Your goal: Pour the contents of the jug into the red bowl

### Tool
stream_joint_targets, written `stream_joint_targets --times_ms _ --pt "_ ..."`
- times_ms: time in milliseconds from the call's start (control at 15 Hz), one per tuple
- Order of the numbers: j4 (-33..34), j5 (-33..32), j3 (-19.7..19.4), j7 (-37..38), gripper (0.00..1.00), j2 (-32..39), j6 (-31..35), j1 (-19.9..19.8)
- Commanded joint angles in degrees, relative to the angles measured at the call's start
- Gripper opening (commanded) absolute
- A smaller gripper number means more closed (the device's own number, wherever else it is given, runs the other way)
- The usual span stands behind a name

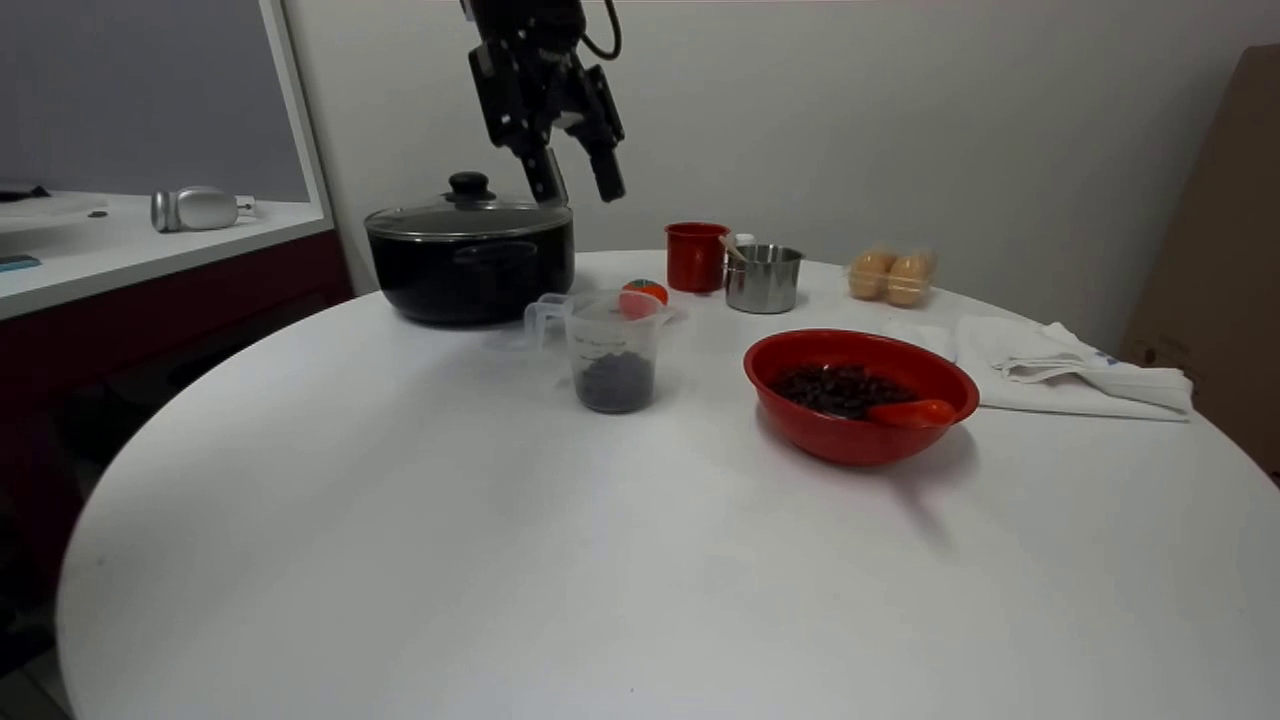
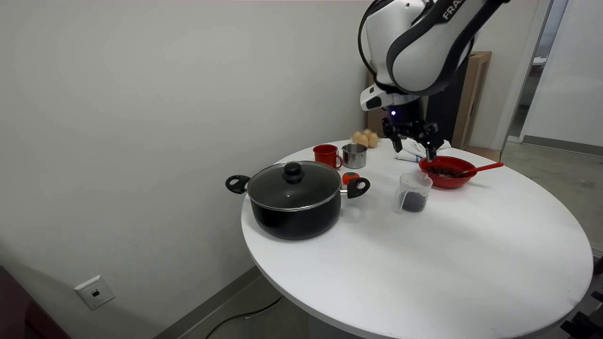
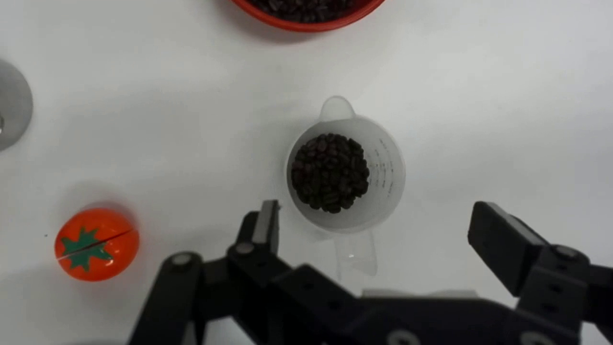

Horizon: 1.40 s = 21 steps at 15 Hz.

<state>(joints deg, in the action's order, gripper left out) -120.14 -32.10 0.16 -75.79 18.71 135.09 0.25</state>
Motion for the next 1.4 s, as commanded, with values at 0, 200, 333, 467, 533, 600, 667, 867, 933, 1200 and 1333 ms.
stream_joint_targets --times_ms 0,200,333,467,533,600,667,867,933,1200,1333 --pt "-0.7 -2.5 0.9 -1.5 1.00 1.7 3.2 0.6" --pt "-3.9 -4.4 1.4 -0.6 1.00 1.1 5.4 1.2" --pt "-5.7 -5.9 1.3 -0.1 1.00 0.8 6.5 1.5" --pt "-7.2 -8.1 0.8 0.8 1.00 1.0 7.7 1.5" --pt "-7.8 -9.2 0.6 1.2 1.00 1.2 8.3 1.4" --pt "-8.3 -10.0 0.5 1.4 1.00 1.5 8.7 1.3" --pt "-8.8 -10.7 0.5 1.5 1.00 1.6 9.1 1.1" --pt "-9.5 -11.0 0.8 1.3 1.00 2.6 10.5 0.4" --pt "-9.6 -11.0 0.9 1.4 1.00 3.0 11.1 0.3" --pt "-9.2 -10.5 1.0 1.4 1.00 4.7 12.4 0.2" --pt "-9.1 -9.8 1.3 1.0 1.00 4.9 12.5 0.1"
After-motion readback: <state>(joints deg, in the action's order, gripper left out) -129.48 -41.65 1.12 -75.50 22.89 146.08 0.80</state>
